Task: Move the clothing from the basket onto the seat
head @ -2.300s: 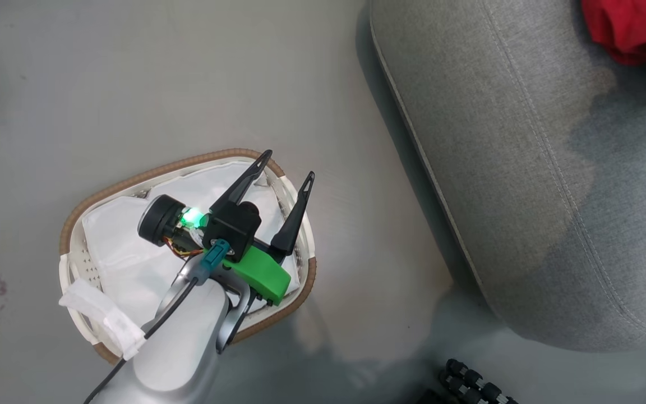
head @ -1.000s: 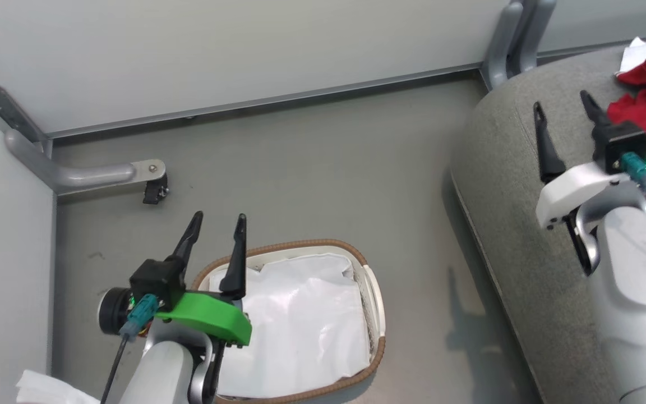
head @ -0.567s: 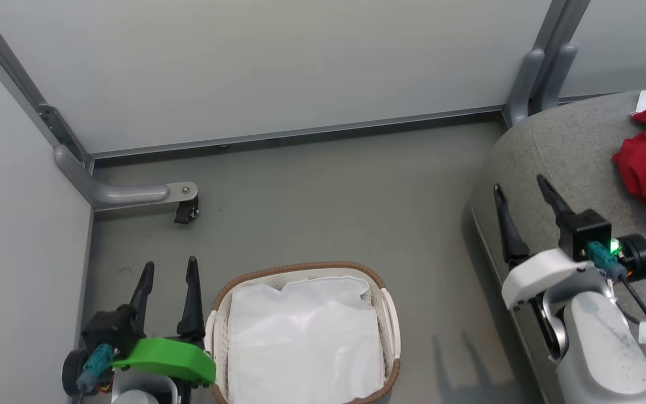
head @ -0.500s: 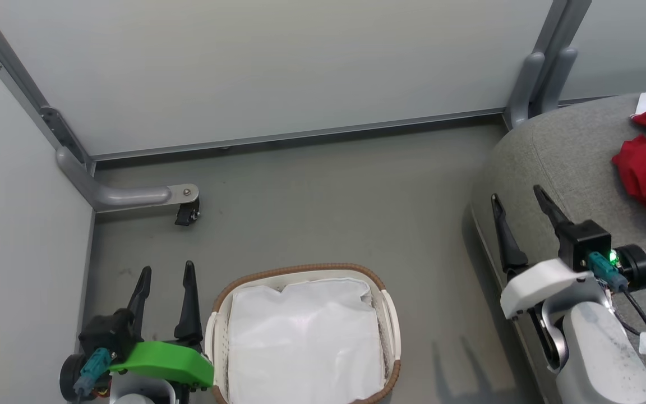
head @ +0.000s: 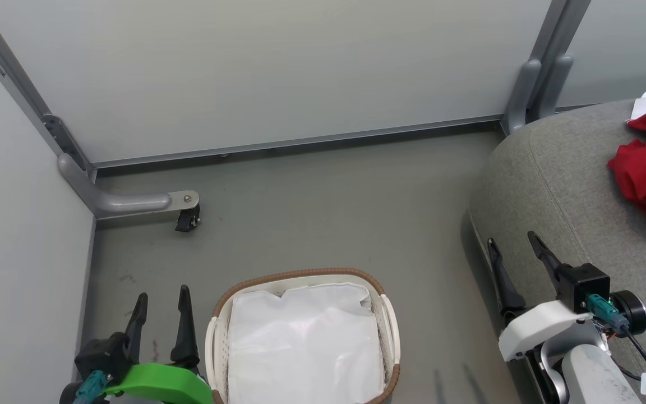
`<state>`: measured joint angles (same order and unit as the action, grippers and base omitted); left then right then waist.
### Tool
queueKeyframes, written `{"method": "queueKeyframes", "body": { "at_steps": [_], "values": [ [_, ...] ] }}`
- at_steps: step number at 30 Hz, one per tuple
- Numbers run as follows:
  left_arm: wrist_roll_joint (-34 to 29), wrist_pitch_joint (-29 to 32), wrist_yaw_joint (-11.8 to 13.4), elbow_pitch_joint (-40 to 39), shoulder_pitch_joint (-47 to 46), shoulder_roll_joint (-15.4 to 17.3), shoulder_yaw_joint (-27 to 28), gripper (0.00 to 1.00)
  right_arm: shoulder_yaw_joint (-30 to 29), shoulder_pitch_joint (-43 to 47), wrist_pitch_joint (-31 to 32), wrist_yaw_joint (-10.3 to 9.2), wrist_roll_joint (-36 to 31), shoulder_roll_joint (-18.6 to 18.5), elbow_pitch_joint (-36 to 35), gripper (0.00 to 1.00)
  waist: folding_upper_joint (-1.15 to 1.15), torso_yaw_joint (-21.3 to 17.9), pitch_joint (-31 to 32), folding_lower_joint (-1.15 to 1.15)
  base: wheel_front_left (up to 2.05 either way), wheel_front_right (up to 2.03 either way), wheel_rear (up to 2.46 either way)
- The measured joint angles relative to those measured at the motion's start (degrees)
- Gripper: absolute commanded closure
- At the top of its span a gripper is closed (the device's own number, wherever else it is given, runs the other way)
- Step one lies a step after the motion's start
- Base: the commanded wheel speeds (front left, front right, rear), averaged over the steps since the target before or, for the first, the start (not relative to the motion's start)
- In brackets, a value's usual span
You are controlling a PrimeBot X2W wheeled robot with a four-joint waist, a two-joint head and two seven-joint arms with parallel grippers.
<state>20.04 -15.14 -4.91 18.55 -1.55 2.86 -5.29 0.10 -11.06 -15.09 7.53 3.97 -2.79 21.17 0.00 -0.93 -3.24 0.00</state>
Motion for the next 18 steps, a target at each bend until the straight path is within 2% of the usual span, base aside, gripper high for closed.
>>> {"method": "queueKeyframes", "body": {
  "at_steps": [16,17,18],
  "values": [
    [0.6,0.0,0.1,0.3,1.0,0.0,-0.4,0.00,1.2,0.7,0.0,0.00,0.6,0.0,0.6,0.00,0.00,0.4,1.0,0.00,0.00,0.00,0.00],
    [0.6,0.0,0.1,0.5,1.0,0.0,-0.4,1.00,1.2,0.8,0.0,0.00,0.6,0.1,0.8,1.00,0.00,0.5,1.0,0.00,0.00,0.00,0.00],
    [0.6,0.0,0.1,1.0,1.0,-0.1,-0.4,1.00,1.2,1.1,0.0,0.00,0.6,0.2,1.2,1.00,0.00,0.5,1.0,0.00,0.00,0.00,0.00]
  ]
}}
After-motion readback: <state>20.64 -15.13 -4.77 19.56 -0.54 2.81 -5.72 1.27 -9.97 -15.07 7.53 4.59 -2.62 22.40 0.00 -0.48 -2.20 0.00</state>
